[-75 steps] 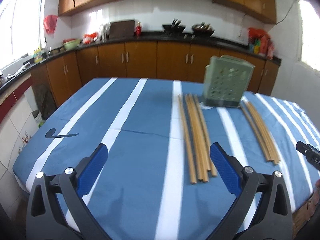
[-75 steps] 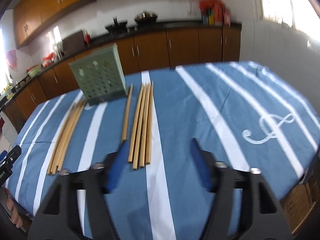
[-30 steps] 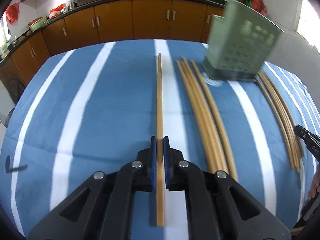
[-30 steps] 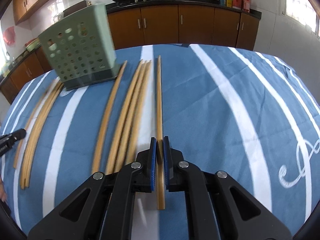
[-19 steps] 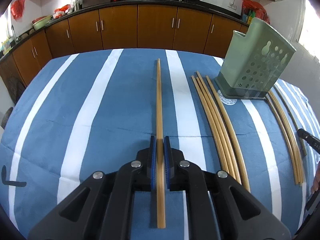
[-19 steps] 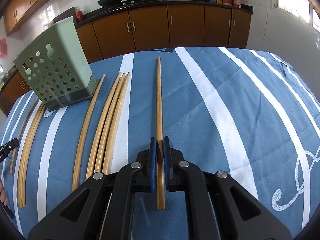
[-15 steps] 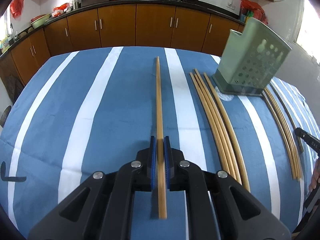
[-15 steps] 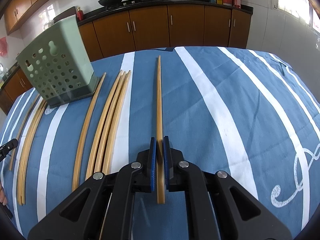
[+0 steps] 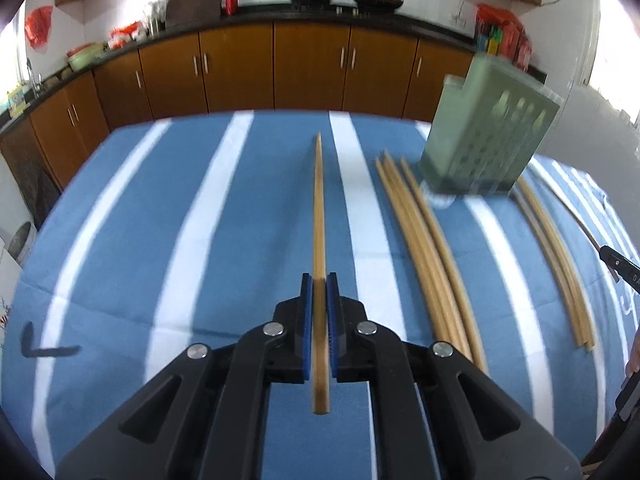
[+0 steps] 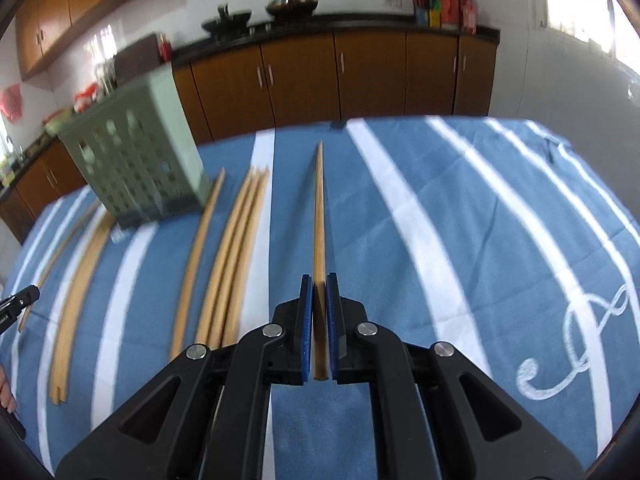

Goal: Organize utensils
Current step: 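Lift both held chopsticks and tilt them upright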

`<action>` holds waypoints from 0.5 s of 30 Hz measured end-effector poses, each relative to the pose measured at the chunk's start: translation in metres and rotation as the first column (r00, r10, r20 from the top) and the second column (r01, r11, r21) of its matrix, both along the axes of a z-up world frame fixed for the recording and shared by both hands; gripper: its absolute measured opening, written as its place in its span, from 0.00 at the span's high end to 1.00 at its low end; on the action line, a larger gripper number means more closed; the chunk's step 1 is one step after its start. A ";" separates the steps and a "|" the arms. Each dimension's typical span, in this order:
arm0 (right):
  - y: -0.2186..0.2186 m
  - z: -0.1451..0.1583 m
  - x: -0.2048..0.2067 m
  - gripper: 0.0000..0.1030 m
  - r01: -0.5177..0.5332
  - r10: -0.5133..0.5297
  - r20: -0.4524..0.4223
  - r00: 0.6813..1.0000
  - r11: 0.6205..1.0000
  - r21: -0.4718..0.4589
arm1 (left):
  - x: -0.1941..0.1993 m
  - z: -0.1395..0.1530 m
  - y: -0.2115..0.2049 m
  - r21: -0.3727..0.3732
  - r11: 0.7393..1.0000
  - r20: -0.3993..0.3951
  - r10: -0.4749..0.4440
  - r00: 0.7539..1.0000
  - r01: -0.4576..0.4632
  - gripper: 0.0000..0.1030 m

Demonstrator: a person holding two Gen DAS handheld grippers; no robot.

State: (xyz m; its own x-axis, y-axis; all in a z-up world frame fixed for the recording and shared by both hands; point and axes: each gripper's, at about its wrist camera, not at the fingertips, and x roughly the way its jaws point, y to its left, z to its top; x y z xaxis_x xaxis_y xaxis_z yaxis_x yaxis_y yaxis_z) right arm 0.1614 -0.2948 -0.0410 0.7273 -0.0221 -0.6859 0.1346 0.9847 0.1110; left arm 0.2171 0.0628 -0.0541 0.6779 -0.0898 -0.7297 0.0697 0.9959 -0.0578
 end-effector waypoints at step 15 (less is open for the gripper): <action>-0.020 0.085 -0.014 0.93 0.044 -0.050 0.275 0.960 0.999 0.029 | -0.019 0.114 0.017 -0.094 0.994 0.289 0.080 0.954 -0.055 0.92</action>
State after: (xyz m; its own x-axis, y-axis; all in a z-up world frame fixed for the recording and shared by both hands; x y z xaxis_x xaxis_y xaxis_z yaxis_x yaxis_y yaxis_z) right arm 0.1472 -0.3149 0.0437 0.8868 -0.0479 -0.4597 0.1420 0.9748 0.1723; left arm 0.1980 0.0795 0.0596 0.8666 -0.0891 -0.4910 0.0291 0.9913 -0.1285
